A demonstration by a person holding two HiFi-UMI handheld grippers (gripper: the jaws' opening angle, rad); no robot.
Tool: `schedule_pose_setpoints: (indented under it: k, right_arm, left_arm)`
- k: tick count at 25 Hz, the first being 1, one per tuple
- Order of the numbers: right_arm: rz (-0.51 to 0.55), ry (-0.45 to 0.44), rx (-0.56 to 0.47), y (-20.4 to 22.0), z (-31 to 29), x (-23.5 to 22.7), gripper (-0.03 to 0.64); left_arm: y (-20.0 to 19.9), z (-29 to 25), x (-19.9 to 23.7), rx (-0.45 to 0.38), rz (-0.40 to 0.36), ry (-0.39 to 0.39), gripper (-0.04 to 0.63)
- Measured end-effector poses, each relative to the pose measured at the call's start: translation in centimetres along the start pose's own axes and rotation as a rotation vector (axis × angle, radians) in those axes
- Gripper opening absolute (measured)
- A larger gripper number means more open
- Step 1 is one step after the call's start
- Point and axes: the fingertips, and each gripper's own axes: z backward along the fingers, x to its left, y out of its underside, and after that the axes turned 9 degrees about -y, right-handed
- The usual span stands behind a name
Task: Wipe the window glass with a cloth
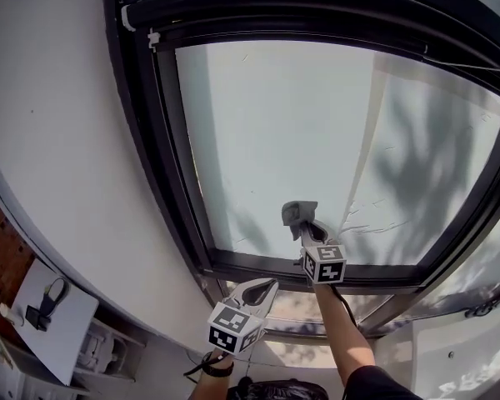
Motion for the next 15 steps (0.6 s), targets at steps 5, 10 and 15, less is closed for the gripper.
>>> schedule_pose_setpoints:
  k: [5, 10, 15]
  right_arm:
    - [-0.027, 0.137, -0.02, 0.4, 5.9, -6.4, 0.018]
    - [-0.053, 0.28, -0.029, 1.1, 12.9, -14.1, 0.018]
    - [-0.106, 0.435, -0.052, 1.5, 20.8, -21.7, 0.018]
  left_arm:
    - [-0.2, -2.3, -3.9, 0.004, -0.007, 0.105, 0.001]
    - [-0.8, -4.5, -7.5, -0.004, -0.004, 0.173, 0.001]
    - [-3.1, -6.3, -10.3, -0.087, 0.04, 0.191, 0.0]
